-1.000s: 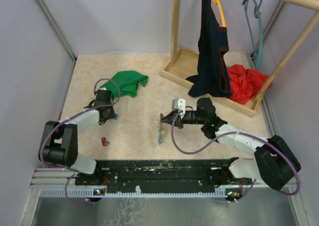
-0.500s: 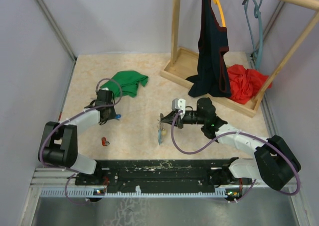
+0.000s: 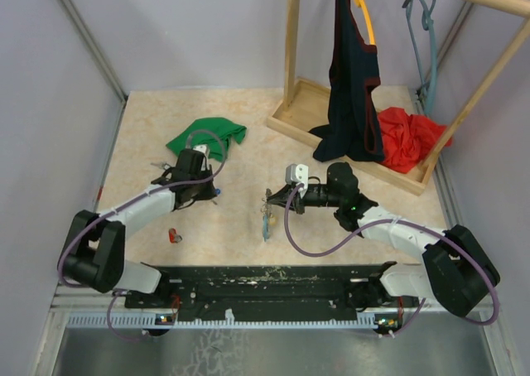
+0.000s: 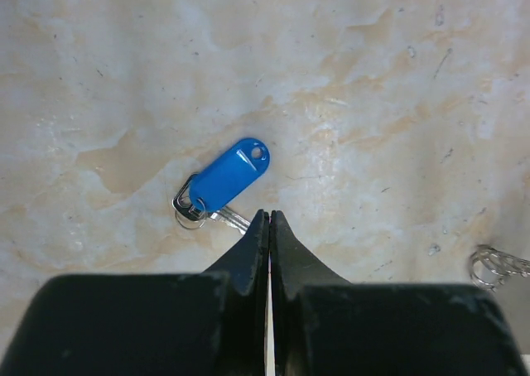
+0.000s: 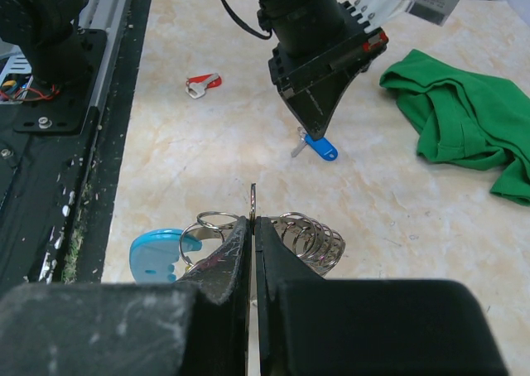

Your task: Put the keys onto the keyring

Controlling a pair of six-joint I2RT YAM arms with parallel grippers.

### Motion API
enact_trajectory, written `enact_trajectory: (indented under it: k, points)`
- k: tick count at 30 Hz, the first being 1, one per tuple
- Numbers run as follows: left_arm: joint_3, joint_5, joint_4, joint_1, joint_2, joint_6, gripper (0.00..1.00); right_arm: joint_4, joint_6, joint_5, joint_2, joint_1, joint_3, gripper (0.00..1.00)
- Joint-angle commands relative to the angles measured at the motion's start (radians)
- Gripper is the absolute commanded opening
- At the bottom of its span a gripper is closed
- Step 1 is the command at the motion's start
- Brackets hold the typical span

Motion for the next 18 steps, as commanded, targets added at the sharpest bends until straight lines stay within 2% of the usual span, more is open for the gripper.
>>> enact_trajectory:
  k: [1, 2, 3, 6, 12, 18]
  points:
    - [0.038, -0.005, -0.029, -0.011, -0.057, 0.01, 0.06, 0.043, -0.014, -0.017, -0.028, 0.011, 0.03, 0.0]
    - [0.041, -0.031, -0.051, -0.012, -0.054, 0.017, 0.15, 0.042, -0.014, -0.018, -0.026, 0.01, 0.031, 0.0]
    - [0.051, -0.051, -0.086, -0.013, -0.046, 0.025, 0.2, 0.043, -0.015, -0.019, -0.025, 0.01, 0.031, 0.0]
    - [0.084, -0.115, -0.156, -0.026, -0.022, 0.066, 0.26, 0.043, -0.013, -0.021, -0.023, 0.01, 0.033, 0.0]
    - [0.177, -0.201, -0.263, -0.055, 0.074, 0.152, 0.3, 0.04, -0.014, -0.021, -0.022, 0.011, 0.032, 0.0]
    - [0.246, -0.209, -0.348, -0.08, 0.178, 0.229, 0.33, 0.04, -0.015, -0.021, -0.024, 0.01, 0.032, 0.0]
